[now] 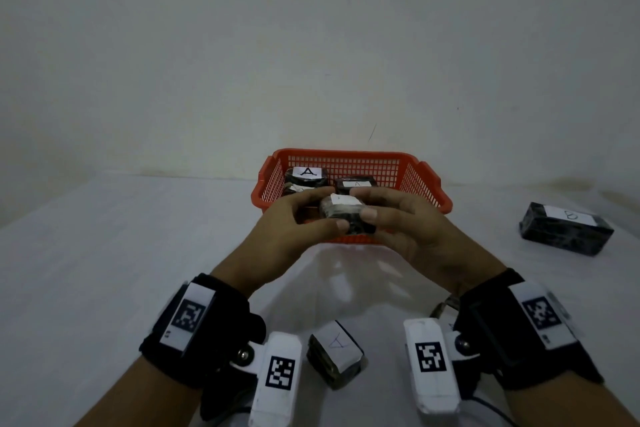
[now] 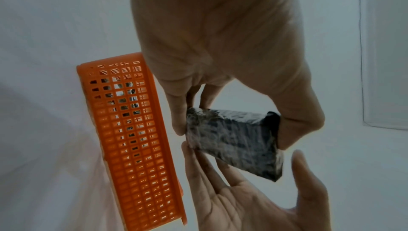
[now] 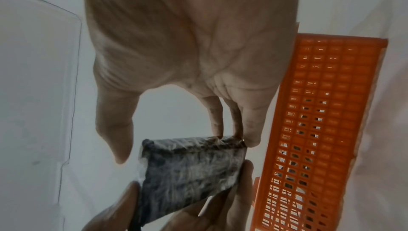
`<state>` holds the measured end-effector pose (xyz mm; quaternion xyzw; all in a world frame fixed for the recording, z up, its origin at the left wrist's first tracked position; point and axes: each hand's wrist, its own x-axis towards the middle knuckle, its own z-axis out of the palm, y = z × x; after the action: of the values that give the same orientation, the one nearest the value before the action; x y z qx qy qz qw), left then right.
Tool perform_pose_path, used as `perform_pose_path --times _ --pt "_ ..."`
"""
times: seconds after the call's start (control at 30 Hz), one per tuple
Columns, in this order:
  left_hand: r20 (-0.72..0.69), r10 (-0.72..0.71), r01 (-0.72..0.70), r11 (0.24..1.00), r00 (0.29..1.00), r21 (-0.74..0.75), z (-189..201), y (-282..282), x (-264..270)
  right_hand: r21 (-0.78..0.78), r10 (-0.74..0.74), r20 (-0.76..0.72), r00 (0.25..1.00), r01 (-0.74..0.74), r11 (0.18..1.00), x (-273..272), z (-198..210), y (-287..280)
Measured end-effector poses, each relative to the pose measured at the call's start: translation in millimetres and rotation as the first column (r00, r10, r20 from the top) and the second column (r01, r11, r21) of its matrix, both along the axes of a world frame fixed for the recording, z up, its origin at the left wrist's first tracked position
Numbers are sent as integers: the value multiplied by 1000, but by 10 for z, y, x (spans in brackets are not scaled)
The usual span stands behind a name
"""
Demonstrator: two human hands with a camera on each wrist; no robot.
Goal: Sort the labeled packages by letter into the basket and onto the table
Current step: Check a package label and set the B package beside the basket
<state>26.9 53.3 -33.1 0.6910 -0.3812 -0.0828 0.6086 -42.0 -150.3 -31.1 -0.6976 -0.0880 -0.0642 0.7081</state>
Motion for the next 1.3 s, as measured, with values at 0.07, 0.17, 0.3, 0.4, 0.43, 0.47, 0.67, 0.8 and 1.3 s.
perform_pose_path --times 0.07,0.17,0.3,0.4,0.43,0.47,0.67,0.8,1.3 --pt "-16 7 -7 999 1000 35 -9 15 24 4 -2 -4 1000 2 1000 -6 12 11" --pt "-70 -42 48 996 997 82 1 54 42 -52 -65 23 998 66 996 -1 6 2" --pt "-56 -13 17 997 998 69 52 92 60 -57 -39 34 999 40 998 -5 -14 22" --pt "-69 -30 36 995 997 88 79 101 77 -45 -46 48 998 48 998 2 -12 27" --pt "-77 -43 51 994 996 101 84 105 74 -44 -52 52 997 54 998 -1 -11 28" --pt "-79 -46 54 993 996 108 88 107 74 -47 -56 45 997 58 997 -8 -4 31" --pt "-73 39 -35 997 997 64 103 93 84 55 -73 -48 996 75 996 -40 47 105" --pt "-98 -32 41 995 995 93 81 65 9 53 -165 -148 975 174 983 -68 57 160" --pt "105 175 -161 978 979 -136 99 -62 -5 -105 -256 -78 964 247 963 -104 125 186"
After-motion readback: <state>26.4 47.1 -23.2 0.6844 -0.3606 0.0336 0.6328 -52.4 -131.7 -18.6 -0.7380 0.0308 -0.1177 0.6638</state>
